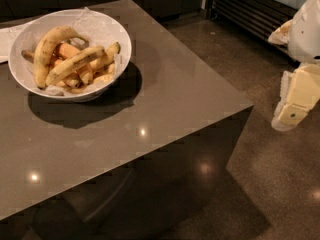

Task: Pick banana from white bowl

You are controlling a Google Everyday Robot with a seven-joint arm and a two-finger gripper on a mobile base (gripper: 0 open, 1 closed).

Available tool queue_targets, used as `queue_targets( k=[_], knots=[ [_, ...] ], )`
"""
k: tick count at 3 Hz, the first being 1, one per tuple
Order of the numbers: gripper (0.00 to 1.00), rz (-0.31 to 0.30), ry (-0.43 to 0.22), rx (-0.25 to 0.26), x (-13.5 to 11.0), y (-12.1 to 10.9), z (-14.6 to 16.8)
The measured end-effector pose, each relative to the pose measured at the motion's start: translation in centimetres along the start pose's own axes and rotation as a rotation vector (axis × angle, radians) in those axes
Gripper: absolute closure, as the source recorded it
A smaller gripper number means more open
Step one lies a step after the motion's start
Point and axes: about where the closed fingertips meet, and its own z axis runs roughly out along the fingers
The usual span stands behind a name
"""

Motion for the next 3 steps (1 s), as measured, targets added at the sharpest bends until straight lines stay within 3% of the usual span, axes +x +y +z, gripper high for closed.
queue_targets(
  k=[1,3],
  knots=[
    [0.0,0.0,0.0,0.0,0.0,0.0,0.0],
    [0.0,-0.005,-0.043,0.063,-3.2,-2.3,-1.9]
  ],
)
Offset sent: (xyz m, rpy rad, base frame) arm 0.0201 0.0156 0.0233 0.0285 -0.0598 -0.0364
